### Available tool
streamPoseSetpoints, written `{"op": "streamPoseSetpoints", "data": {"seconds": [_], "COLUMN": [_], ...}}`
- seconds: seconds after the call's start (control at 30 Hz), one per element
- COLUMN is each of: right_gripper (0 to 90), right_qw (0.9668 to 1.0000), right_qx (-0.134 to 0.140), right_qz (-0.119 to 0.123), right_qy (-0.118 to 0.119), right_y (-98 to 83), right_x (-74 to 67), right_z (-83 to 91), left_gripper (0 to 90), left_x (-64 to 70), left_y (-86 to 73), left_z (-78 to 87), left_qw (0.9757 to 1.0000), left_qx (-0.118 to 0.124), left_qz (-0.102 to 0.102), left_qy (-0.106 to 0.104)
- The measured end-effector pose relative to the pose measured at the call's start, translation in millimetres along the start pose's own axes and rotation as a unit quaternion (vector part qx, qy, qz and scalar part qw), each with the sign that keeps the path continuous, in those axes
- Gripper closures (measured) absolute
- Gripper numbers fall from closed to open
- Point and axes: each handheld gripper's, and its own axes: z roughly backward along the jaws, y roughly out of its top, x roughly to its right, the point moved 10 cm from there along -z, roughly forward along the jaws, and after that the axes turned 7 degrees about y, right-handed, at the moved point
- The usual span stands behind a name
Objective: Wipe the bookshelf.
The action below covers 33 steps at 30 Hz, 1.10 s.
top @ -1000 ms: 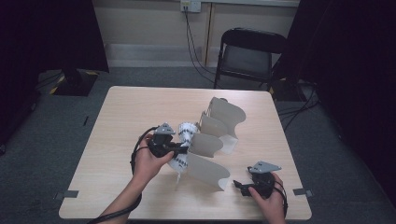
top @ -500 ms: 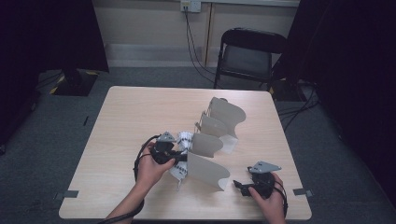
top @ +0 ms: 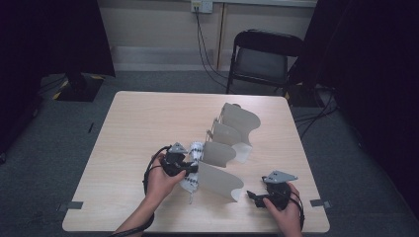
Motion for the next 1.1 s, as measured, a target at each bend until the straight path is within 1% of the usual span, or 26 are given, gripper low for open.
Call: {"op": "streamPoseSetpoints", "data": {"seconds": [0.07,0.17,0.2,0.3,0.4,0.43,0.47,0.5,0.57,0.6,0.63,0.67,0.73,0.77,0.8,0.83,0.87,0.93,0.97,1.03,1.1], "right_gripper": [16.6,16.6,16.6,16.6,16.6,16.6,16.6,16.6,16.6,16.6,16.6,16.6,16.6,16.6,16.6,16.6,16.6,16.6,16.6,16.6,16.6], "right_qw": [1.0,1.0,1.0,1.0,1.0,1.0,1.0,1.0,1.0,1.0,1.0,1.0,1.0,1.0,1.0,1.0,1.0,1.0,1.0,1.0,1.0], "right_qx": [0.0,0.0,0.0,0.0,0.0,0.0,0.0,0.0,0.0,0.0,0.0,0.0,0.0,0.0,0.0,0.0,0.0,0.0,0.0,0.0,0.0], "right_qz": [0.0,0.0,0.0,0.0,0.001,0.001,0.0,0.0,0.0,0.0,0.0,0.0,0.0,0.0,0.0,0.0,0.0,0.0,0.0,0.0,0.0], "right_qy": [0.0,0.0,0.0,0.0,0.0,0.0,0.0,0.0,0.0,0.0,0.0,0.0,0.0,0.0,0.0,0.0,0.0,0.0,0.0,0.0,0.0], "right_y": [0.0,0.0,0.0,0.0,0.0,0.0,0.0,0.0,0.0,0.0,0.0,0.0,0.0,0.0,0.0,0.0,0.0,0.0,0.0,0.0,0.0], "right_x": [0.0,0.0,-0.1,-0.1,-0.1,0.0,-0.1,-0.1,0.0,0.0,-0.1,0.0,0.0,0.0,0.0,-0.1,-0.1,-0.1,0.0,0.0,0.0], "right_z": [0.0,0.0,0.0,0.0,0.0,0.0,0.0,0.0,0.0,0.0,0.0,0.0,0.0,0.0,0.0,0.0,0.0,0.0,0.0,0.0,0.0], "left_gripper": [78.9,78.9,79.0,79.0,79.0,79.0,79.0,79.1,79.3,79.5,79.6,79.7,79.7,79.7,79.8,79.8,79.8,79.7,79.7,79.8,79.8], "left_x": [-2.1,-1.7,-1.7,-1.8,-0.2,-0.2,1.7,1.7,3.5,6.2,6.2,7.2,7.7,7.7,7.5,8.2,8.2,8.1,8.5,8.8,9.0], "left_y": [-0.2,2.0,4.5,10.8,20.6,20.6,26.5,26.5,32.2,38.6,38.6,45.8,54.1,54.1,57.8,64.4,64.4,70.4,74.2,73.9,70.3], "left_z": [0.9,3.9,6.6,15.1,24.8,24.8,28.9,28.9,32.8,37.6,37.6,43.8,50.8,50.8,54.6,61.0,61.0,67.2,70.3,69.9,66.0], "left_qw": [1.0,1.0,1.0,1.0,0.9999,0.9999,0.9998,0.9998,0.9996,0.9995,0.9995,0.9992,0.9987,0.9987,0.9984,0.9979,0.9979,0.9971,0.9968,0.9969,0.9974], "left_qx": [-0.003,-0.003,0.001,0.006,0.014,0.014,0.02,0.02,0.023,0.029,0.029,0.035,0.046,0.046,0.05,0.059,0.059,0.068,0.074,0.072,0.063], "left_qz": [-0.004,0.0,0.003,0.003,-0.008,-0.008,-0.009,-0.009,-0.015,-0.016,-0.016,-0.019,-0.021,-0.021,-0.024,-0.027,-0.027,-0.031,-0.029,-0.03,-0.032], "left_qy": [0.007,0.004,0.003,0.004,0.004,0.004,0.004,0.004,0.004,0.003,0.003,0.005,0.007,0.007,0.009,0.01,0.01,0.011,0.011,0.011,0.011]}}
